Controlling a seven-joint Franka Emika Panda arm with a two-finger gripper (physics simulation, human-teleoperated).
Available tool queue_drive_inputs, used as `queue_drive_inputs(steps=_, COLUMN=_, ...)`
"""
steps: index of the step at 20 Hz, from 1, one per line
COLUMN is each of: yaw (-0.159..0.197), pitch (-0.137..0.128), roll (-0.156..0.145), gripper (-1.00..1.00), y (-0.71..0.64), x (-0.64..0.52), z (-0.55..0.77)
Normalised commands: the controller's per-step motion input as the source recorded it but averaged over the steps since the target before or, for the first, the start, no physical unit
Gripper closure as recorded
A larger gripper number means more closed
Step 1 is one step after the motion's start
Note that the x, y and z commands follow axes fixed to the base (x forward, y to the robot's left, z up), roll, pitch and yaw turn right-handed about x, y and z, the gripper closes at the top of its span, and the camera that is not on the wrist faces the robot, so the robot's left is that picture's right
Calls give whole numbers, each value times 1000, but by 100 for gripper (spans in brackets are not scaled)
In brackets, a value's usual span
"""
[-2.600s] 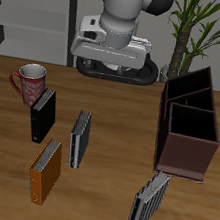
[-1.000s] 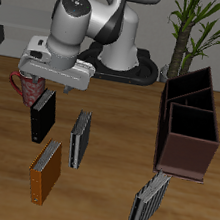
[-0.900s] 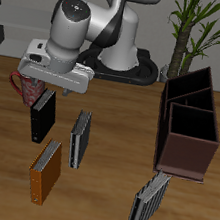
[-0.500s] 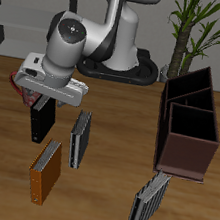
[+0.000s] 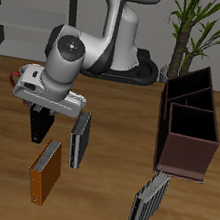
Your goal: Place the black book into the left desk caddy's left compartment
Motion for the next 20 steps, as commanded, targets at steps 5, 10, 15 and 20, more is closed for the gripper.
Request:
queue_drive_inputs(steps=5, yaw=-4, pitch=1, roll=10, gripper=100, y=105, x=16, z=19)
queue_drive_inputs(steps=10, yaw=-67, pitch=21, roll=-28, gripper=100, y=193, x=-64, z=251)
queue_drive_inputs(steps=15, yaw=-122, pitch=-17, roll=-95, gripper=100, y=245, x=-206, z=443)
queue_drive_inputs(steps=20, yaw=-44, pitch=-75, roll=-42, gripper=100, y=556, x=-427, z=565)
